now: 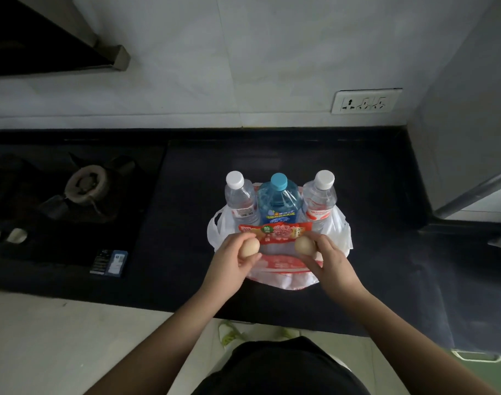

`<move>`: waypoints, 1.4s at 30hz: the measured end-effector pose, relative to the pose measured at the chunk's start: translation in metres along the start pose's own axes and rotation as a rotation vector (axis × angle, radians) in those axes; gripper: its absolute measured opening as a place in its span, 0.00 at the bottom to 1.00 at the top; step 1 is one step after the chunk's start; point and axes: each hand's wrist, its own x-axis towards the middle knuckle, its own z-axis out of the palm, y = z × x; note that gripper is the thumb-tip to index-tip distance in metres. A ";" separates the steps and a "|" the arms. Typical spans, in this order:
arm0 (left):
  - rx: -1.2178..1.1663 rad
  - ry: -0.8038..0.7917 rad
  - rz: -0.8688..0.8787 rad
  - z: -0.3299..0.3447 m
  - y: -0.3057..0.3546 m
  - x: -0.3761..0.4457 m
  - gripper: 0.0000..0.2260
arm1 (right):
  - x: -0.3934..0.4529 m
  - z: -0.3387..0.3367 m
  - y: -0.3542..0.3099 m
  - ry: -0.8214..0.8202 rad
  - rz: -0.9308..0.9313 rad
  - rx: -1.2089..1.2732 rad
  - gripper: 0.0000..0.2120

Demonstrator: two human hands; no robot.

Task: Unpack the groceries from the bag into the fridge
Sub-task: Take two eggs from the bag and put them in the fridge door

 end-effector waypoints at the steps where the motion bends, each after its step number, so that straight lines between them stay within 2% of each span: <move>1: -0.070 0.023 -0.070 -0.007 0.001 -0.005 0.18 | 0.002 0.001 -0.006 -0.012 0.027 0.058 0.19; 4: -0.273 0.023 -0.289 -0.029 0.007 -0.019 0.15 | 0.008 0.010 -0.024 -0.043 0.111 0.254 0.15; 6: -0.490 0.025 -0.400 -0.041 0.009 -0.031 0.15 | 0.011 0.020 -0.031 -0.078 0.148 0.362 0.15; 9: -0.727 0.086 -0.486 -0.054 0.008 -0.049 0.17 | 0.015 0.033 -0.042 -0.139 0.198 0.483 0.17; 12: -0.893 0.181 -0.524 -0.068 0.008 -0.066 0.15 | 0.015 0.044 -0.061 -0.193 0.213 0.485 0.18; 16: -0.968 0.268 -0.499 -0.088 0.003 -0.093 0.12 | 0.006 0.056 -0.094 -0.304 0.173 0.456 0.17; 21: -1.042 0.398 -0.476 -0.110 -0.014 -0.145 0.16 | -0.016 0.090 -0.131 -0.416 0.186 0.654 0.13; 27: -1.219 0.516 -0.472 -0.137 -0.043 -0.231 0.16 | -0.057 0.141 -0.170 -0.566 0.176 0.662 0.11; 31: -1.350 0.580 -0.439 -0.156 -0.055 -0.303 0.17 | -0.095 0.170 -0.203 -0.678 0.194 0.671 0.14; 36: -1.496 0.730 -0.400 -0.162 -0.066 -0.395 0.18 | -0.154 0.216 -0.241 -0.904 0.192 0.622 0.16; 42: -1.494 0.970 -0.384 -0.168 -0.075 -0.509 0.17 | -0.223 0.282 -0.290 -1.125 0.338 0.744 0.22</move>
